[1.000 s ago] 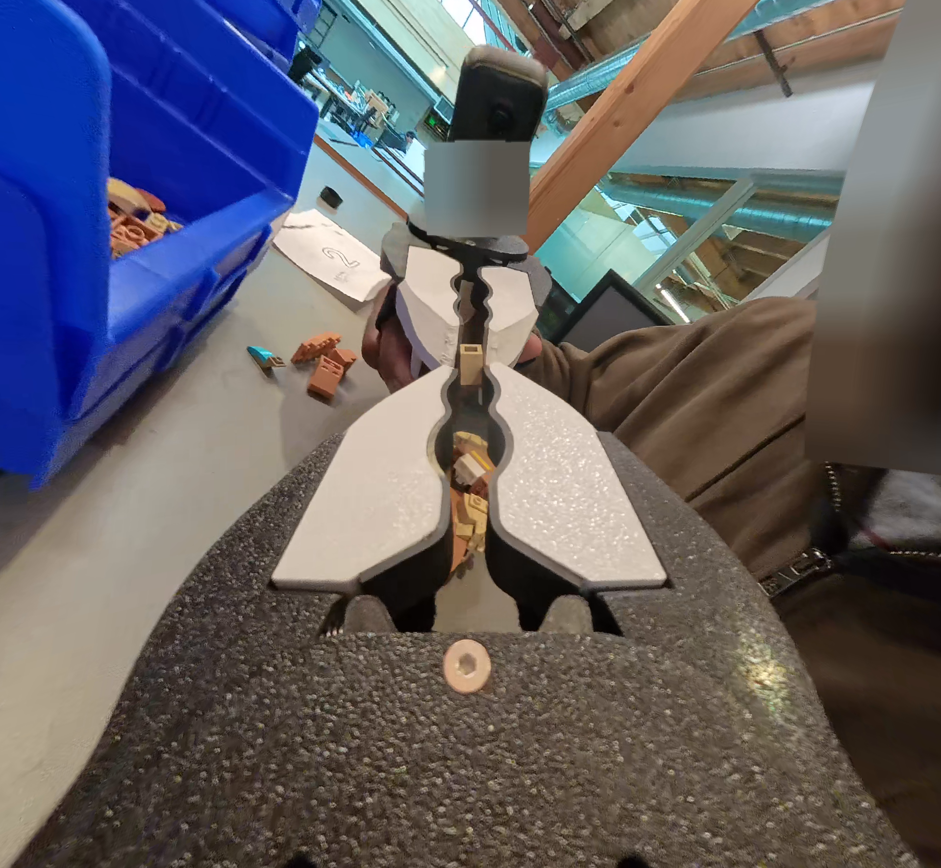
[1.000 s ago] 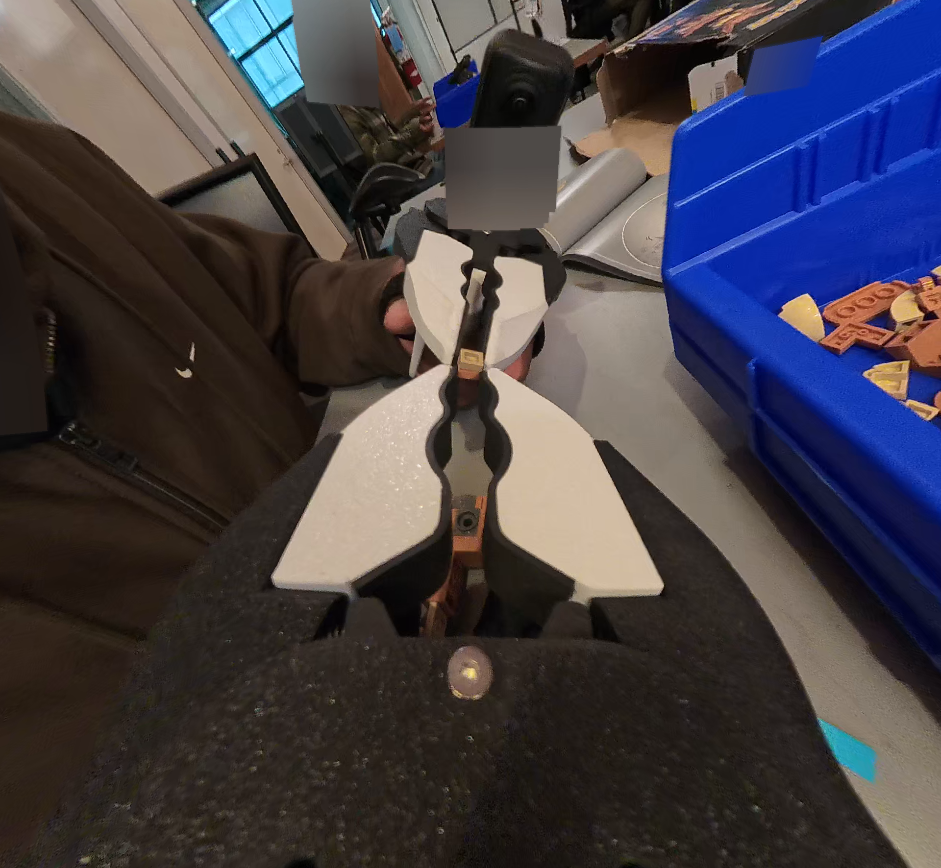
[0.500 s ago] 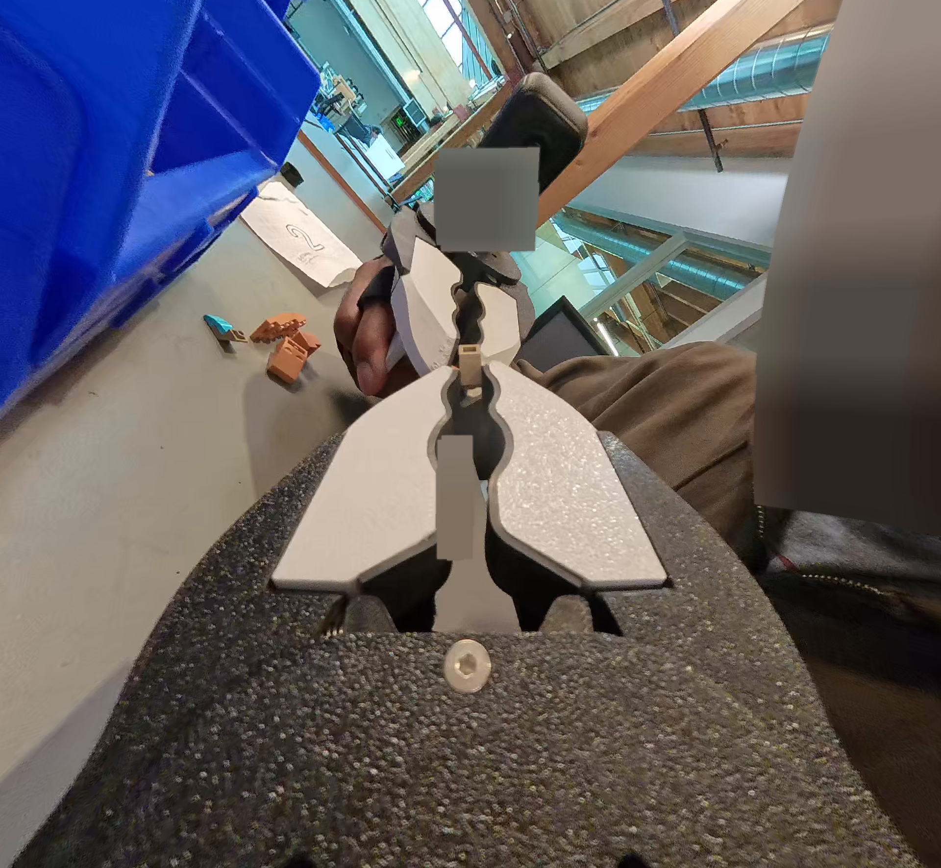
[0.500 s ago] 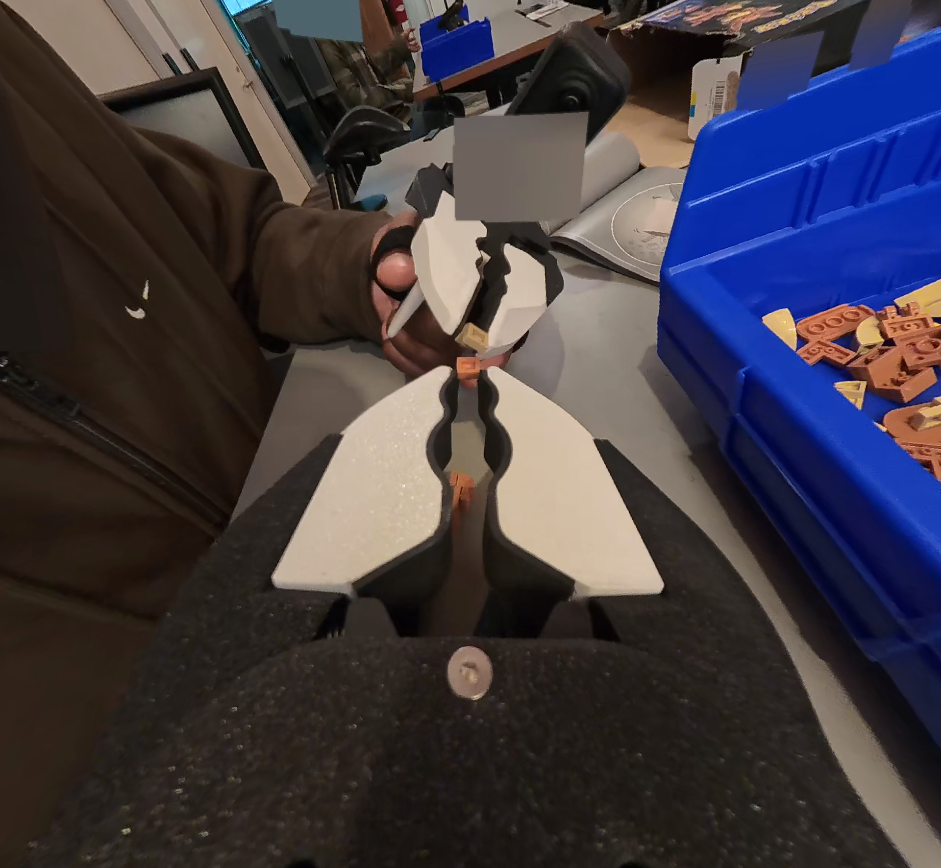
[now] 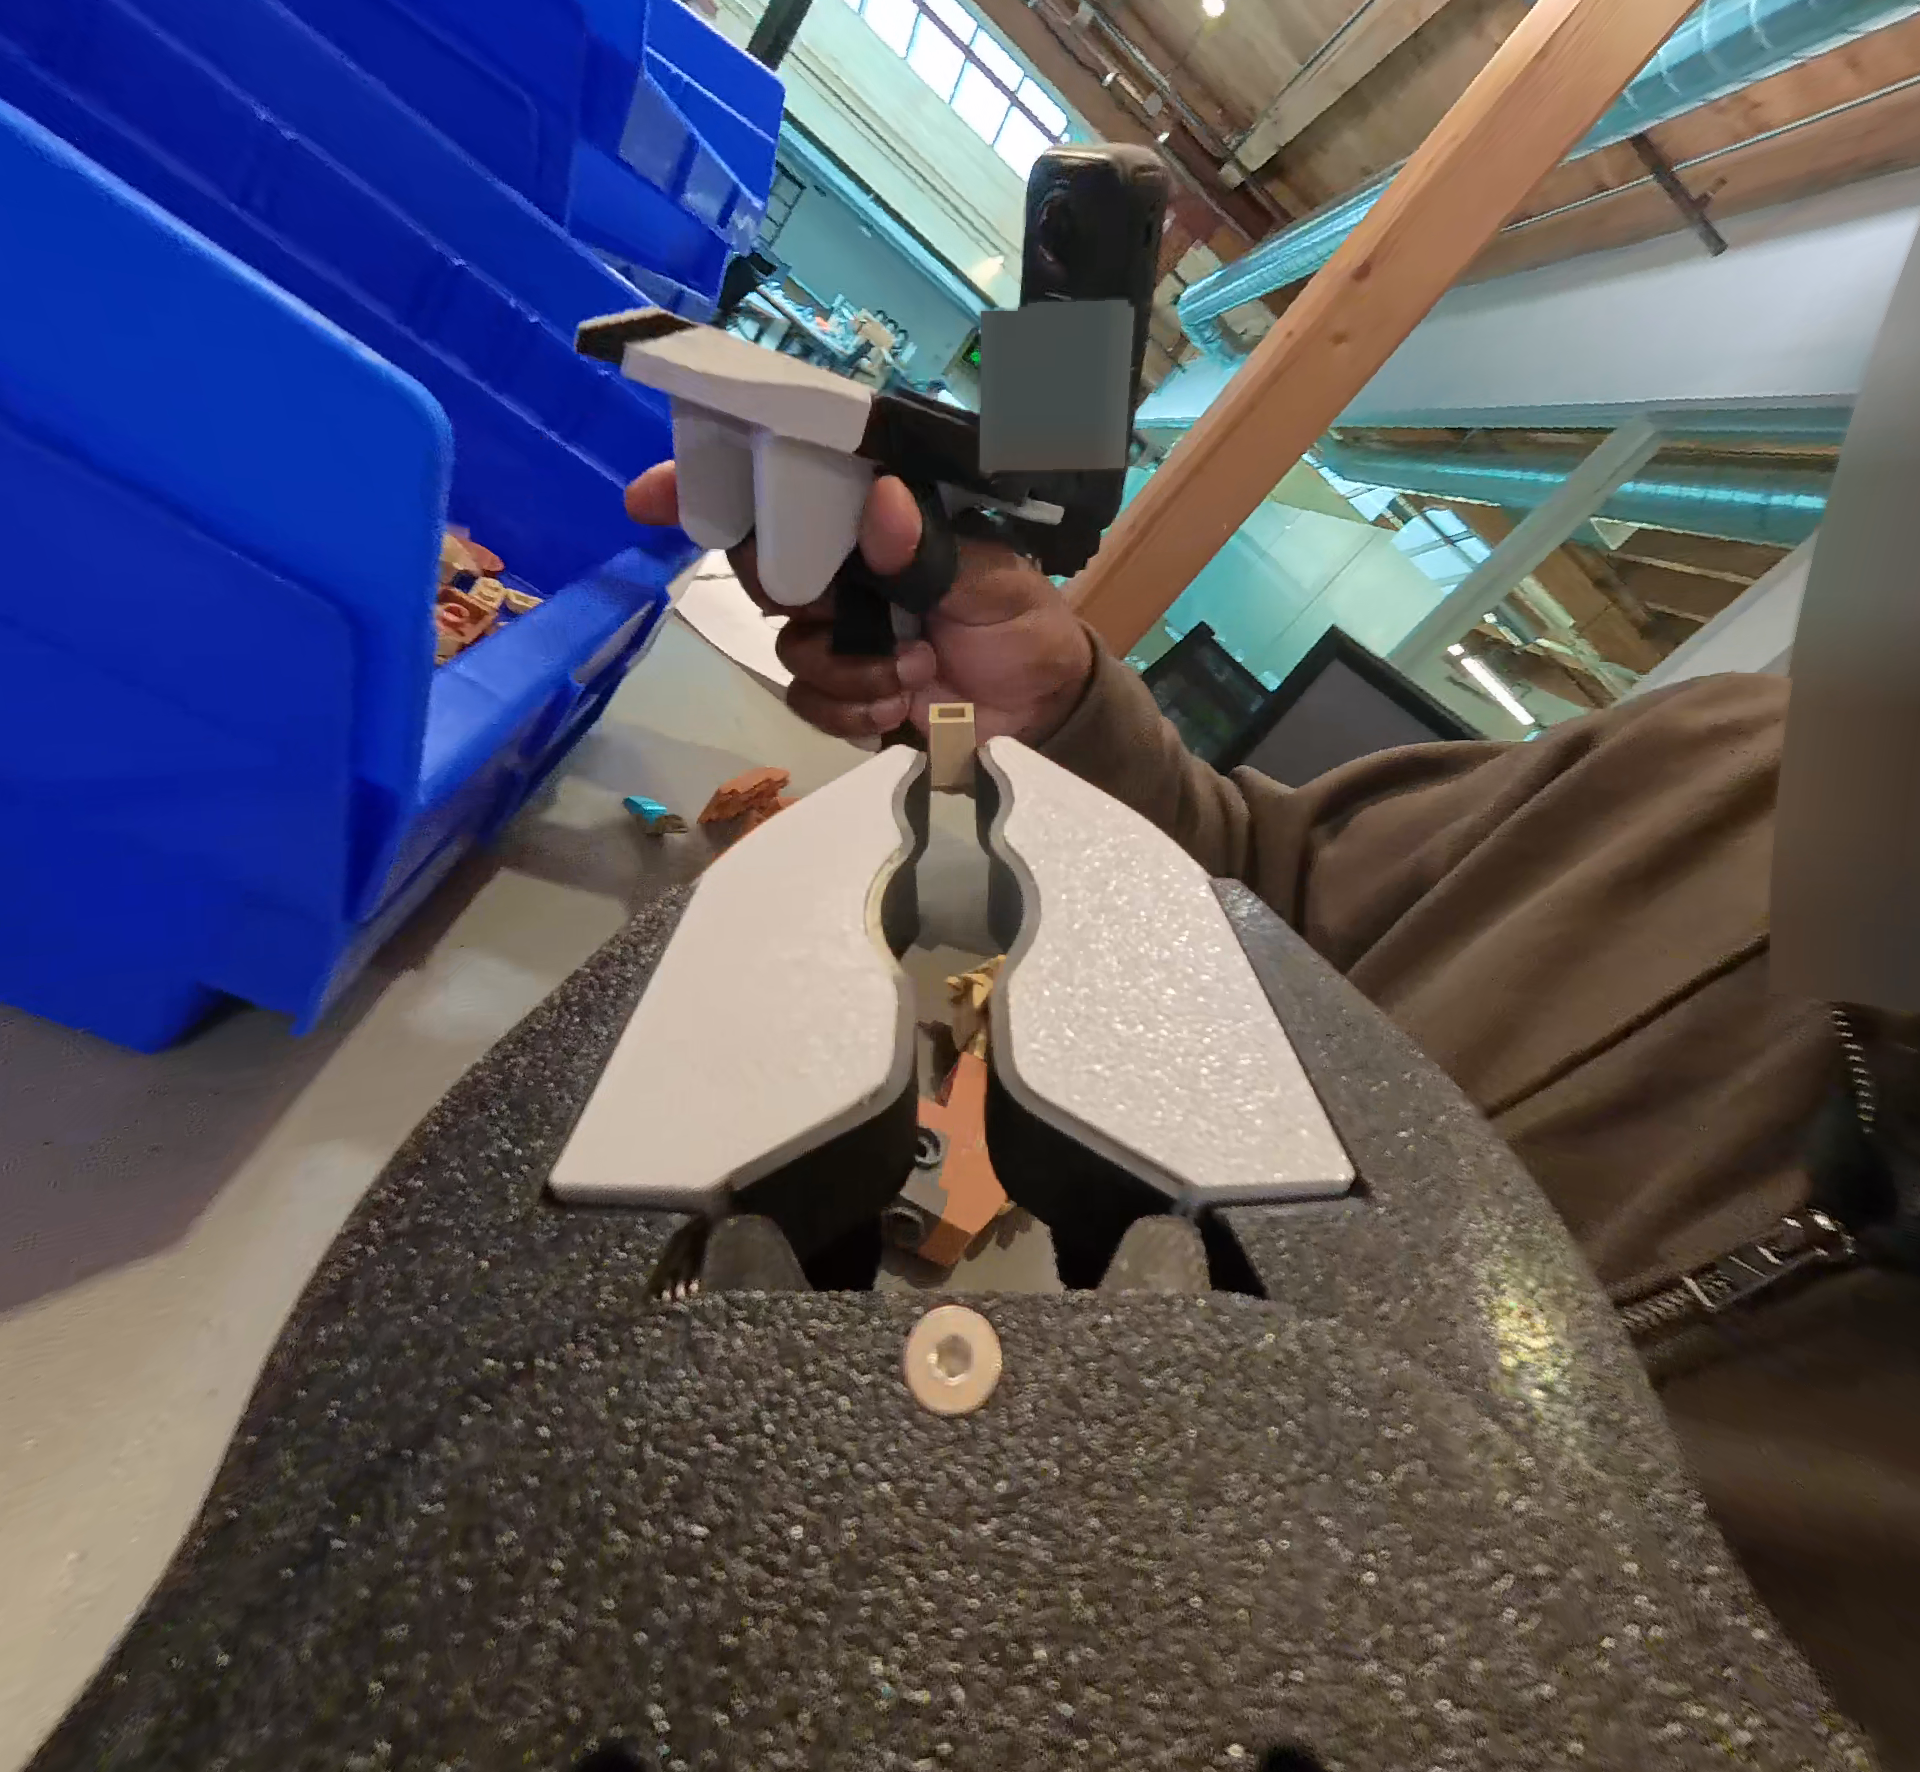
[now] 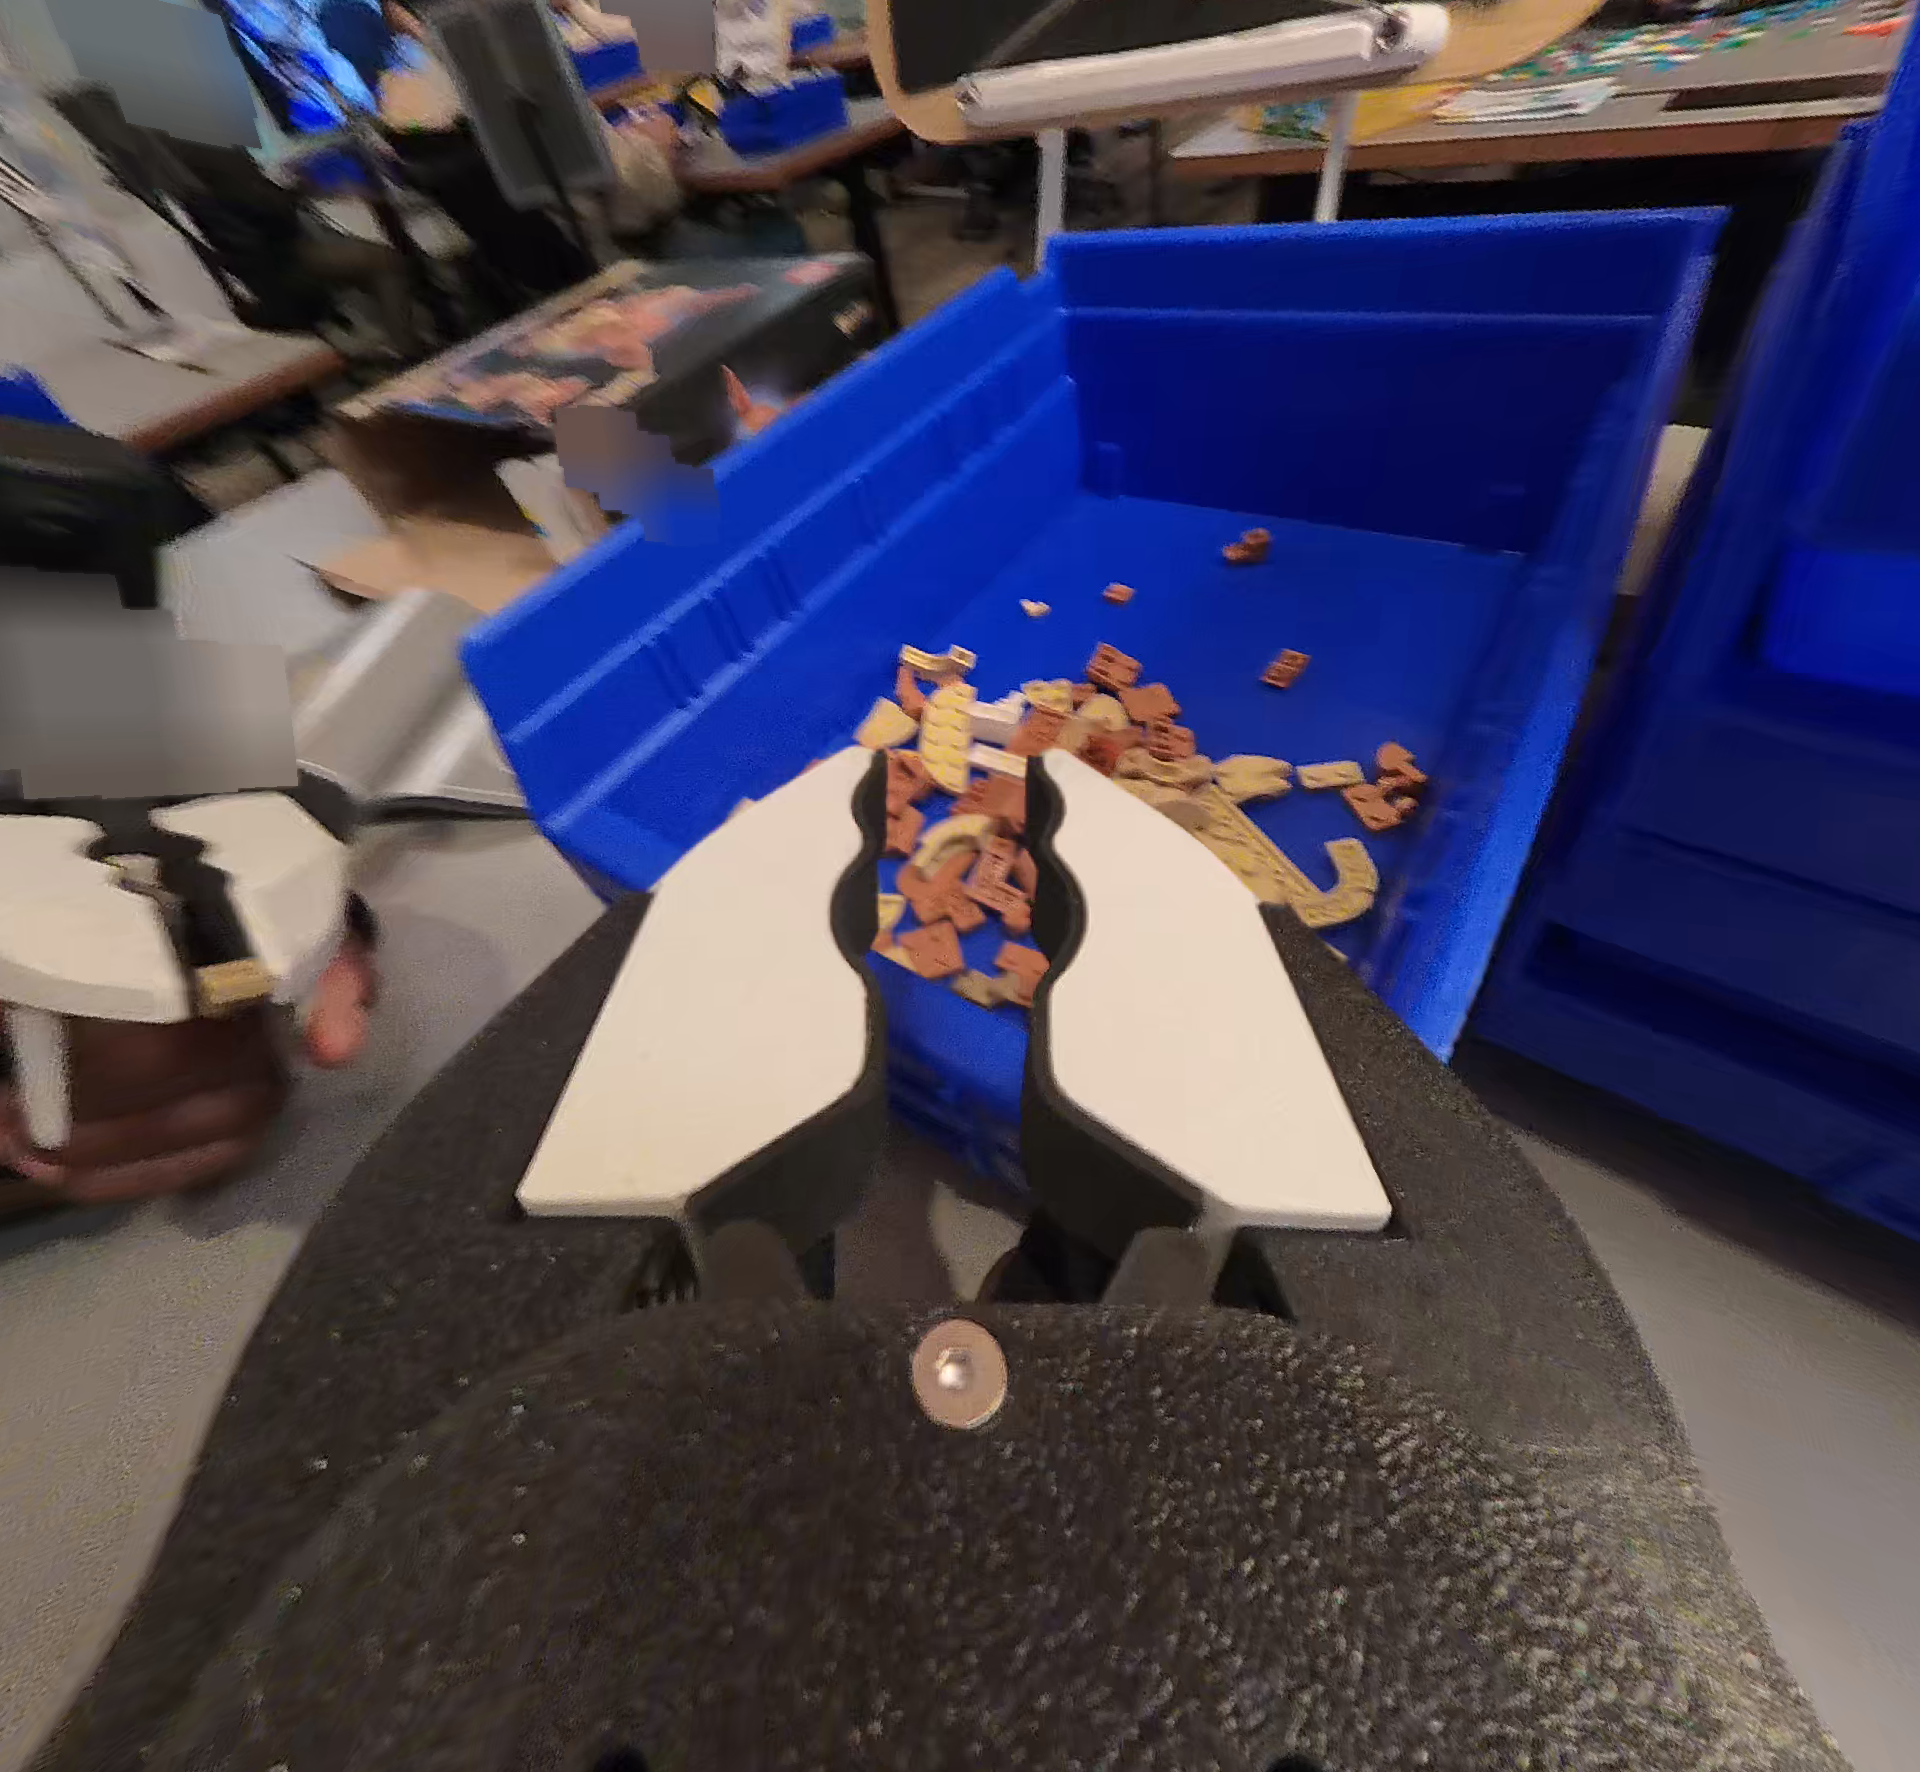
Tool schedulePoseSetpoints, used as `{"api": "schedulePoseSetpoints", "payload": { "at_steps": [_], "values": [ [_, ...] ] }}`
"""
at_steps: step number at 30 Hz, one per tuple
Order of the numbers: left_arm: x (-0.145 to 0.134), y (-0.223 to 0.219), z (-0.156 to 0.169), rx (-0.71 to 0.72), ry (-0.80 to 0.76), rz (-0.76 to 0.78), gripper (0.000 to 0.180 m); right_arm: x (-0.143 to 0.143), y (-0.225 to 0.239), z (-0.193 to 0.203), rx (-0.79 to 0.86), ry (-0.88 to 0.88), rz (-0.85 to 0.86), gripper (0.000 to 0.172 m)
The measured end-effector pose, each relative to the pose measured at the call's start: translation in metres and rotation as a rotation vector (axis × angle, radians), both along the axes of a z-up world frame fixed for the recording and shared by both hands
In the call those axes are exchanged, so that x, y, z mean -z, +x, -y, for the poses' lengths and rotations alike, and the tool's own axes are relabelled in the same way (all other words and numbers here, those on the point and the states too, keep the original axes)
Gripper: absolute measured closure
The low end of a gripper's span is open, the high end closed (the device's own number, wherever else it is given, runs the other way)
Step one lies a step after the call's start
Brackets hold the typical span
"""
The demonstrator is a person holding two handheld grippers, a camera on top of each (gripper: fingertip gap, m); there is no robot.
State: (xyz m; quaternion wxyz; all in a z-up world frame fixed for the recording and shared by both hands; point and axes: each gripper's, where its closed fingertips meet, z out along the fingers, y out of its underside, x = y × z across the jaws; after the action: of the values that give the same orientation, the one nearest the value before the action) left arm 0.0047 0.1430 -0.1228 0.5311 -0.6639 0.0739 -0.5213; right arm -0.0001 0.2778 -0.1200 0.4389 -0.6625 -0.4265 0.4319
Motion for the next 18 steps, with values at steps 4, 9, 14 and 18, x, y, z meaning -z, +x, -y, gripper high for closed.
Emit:
{"api": "schedulePoseSetpoints", "payload": {
  "at_steps": [4, 9, 14, 18],
  "values": [
    [0.004, -0.005, -0.006, -0.08, 0.006, -0.114, 0.173, 0.005, 0.006, -0.001, 0.021, 0.063, 0.042, 0.143],
    [-0.008, -0.023, -0.033, -0.309, 0.025, -0.449, 0.172, -0.015, 0.022, 0.003, 0.013, 0.145, -0.013, 0.144],
    [-0.039, -0.03, -0.073, -0.507, 0.093, -0.884, 0.172, -0.008, 0.034, 0.012, -0.027, 0.184, 0.016, 0.145],
    [-0.034, -0.037, -0.103, -0.557, 0.014, -0.978, 0.164, 0.002, 0.037, 0.031, -0.128, 0.19, 0.063, 0.143]
  ]
}}
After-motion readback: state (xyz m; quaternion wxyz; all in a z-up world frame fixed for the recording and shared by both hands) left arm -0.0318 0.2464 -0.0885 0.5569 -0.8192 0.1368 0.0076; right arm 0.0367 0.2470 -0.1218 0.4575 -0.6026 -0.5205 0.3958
